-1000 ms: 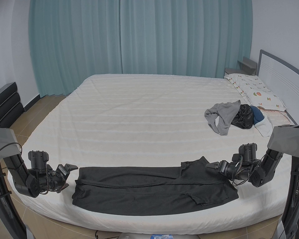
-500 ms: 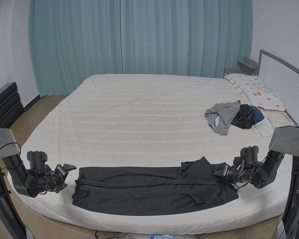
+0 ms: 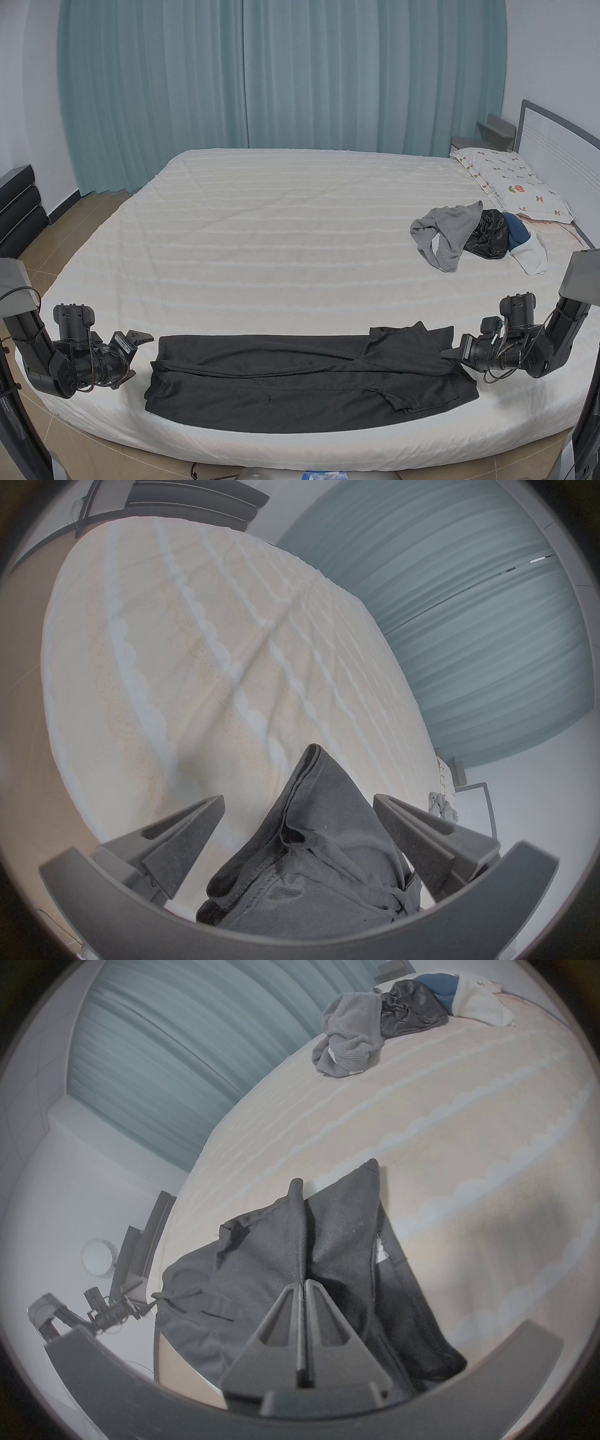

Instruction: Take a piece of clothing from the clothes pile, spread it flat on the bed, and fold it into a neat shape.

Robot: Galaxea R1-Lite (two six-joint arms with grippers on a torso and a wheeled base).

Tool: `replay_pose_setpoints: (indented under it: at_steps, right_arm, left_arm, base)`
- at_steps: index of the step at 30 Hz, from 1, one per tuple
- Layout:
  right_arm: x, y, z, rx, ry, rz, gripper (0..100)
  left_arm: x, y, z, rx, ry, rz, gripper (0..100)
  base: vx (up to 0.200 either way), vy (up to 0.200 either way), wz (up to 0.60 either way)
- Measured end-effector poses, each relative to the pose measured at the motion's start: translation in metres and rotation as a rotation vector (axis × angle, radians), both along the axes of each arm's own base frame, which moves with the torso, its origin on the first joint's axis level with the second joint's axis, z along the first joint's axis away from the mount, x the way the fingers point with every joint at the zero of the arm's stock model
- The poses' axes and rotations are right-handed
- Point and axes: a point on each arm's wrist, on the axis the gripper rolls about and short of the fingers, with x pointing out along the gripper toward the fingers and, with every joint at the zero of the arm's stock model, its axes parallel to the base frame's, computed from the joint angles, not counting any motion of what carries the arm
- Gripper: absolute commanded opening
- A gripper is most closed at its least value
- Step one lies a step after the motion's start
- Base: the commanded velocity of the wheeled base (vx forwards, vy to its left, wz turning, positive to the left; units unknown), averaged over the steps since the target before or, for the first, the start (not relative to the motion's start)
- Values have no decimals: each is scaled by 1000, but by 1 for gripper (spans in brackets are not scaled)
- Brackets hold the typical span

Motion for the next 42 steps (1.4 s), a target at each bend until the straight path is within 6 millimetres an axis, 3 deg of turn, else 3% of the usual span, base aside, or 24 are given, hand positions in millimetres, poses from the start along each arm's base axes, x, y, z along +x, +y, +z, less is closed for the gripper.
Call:
replay_pose_setpoints:
  at_steps: [13,21,22,24,25,32,42]
  right_arm:
    - [-11,-9,3,-44,-2,43,0]
    - [-14,-8,3,-52,-4,60,0]
    - [-14,-8,3,-51,-5,60,100]
    - [-13,-8,3,-51,-5,61,100]
    - [-13,-8,3,-51,-6,62,100]
    - [-13,-7,8,-45,-20,60,100]
    - [-8,3,34,-53,3,-18,100]
  left_arm:
    - [-5,-16,2,4,4,-60,100]
    - [3,-30,4,20,-18,-105,100]
    - [4,-31,4,21,-21,-108,100]
    - [8,-33,4,23,-28,-112,100]
    - [9,-33,4,24,-29,-113,0]
    - [19,-36,-4,51,-19,-105,0]
    - [24,-40,-12,83,-3,-94,0]
  base:
    - [0,0,0]
    - [0,0,0]
    - [0,0,0]
    - [0,0,0]
    - [0,0,0]
    - [0,0,0]
    - [0,0,0]
